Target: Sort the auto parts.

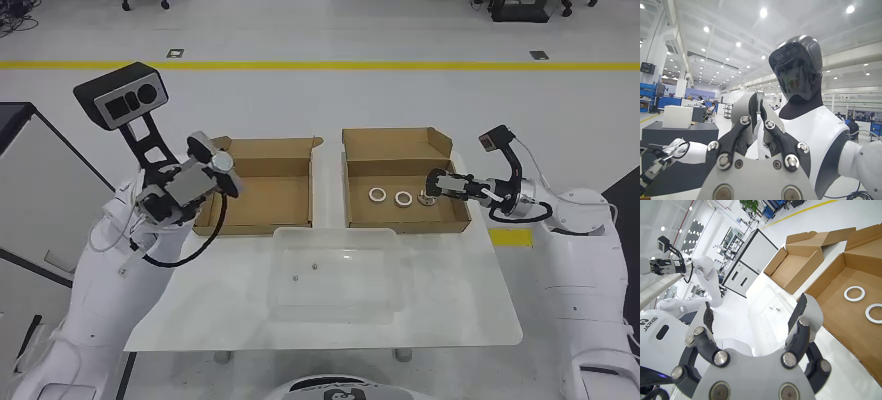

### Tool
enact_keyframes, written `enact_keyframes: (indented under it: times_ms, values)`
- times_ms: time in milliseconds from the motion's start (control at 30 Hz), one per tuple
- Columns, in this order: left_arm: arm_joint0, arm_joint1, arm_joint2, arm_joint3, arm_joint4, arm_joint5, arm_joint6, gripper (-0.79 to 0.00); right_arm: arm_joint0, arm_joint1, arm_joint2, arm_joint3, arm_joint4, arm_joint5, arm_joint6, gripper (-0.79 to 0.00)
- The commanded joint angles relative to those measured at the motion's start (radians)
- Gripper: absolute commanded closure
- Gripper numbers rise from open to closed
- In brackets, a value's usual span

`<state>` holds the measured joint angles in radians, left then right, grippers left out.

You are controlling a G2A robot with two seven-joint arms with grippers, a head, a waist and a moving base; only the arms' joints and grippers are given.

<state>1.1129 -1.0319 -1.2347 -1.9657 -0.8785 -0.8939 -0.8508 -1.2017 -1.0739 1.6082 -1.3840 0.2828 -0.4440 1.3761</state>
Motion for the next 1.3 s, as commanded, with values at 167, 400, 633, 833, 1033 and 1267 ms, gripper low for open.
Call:
enact_keyframes:
  times_ms: [167, 400, 633, 833, 1033, 1267]
  values:
    - [-0.002, -0.002, -0.001, 0.001, -0.011, -0.002, -0.009, 0.0, 0.0, 0.0, 0.0, 0.0, 0.0, 0.0, 0.0, -0.785]
    - [-0.002, -0.002, -0.001, 0.001, -0.011, -0.002, -0.009, 0.0, 0.0, 0.0, 0.0, 0.0, 0.0, 0.0, 0.0, -0.785]
    - [-0.002, -0.002, -0.001, 0.001, -0.011, -0.002, -0.009, 0.0, 0.0, 0.0, 0.0, 0.0, 0.0, 0.0, 0.0, -0.785]
    - [0.008, -0.001, -0.042, 0.041, 0.152, 0.114, 0.034, 0.0, 0.0, 0.0, 0.0, 0.0, 0.0, 0.0, 0.0, -0.785]
    - [0.01, 0.006, -0.085, 0.082, 0.4, 0.278, 0.062, 0.0, 0.0, 0.0, 0.0, 0.0, 0.0, 0.0, 0.0, -0.785]
    - [0.016, 0.012, -0.102, 0.107, 0.591, 0.43, 0.077, 0.0, 0.0, 0.0, 0.0, 0.0, 0.0, 0.0, 0.0, -0.785]
